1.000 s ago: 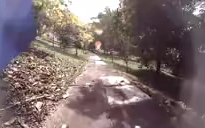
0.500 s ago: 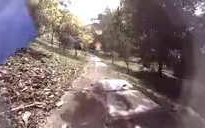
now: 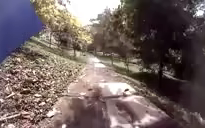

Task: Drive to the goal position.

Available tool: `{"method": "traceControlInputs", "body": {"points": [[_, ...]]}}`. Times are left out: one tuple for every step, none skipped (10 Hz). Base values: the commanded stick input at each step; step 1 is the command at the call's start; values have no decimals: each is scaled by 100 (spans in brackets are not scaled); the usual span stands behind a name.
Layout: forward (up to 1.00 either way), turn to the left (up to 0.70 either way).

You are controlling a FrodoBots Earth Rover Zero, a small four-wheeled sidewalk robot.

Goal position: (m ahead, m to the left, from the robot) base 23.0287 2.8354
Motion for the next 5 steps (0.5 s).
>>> {"method": "traceControlInputs", "body": {"points": [[50,0],[50,0],[50,0],[50,41],[50,2]]}}
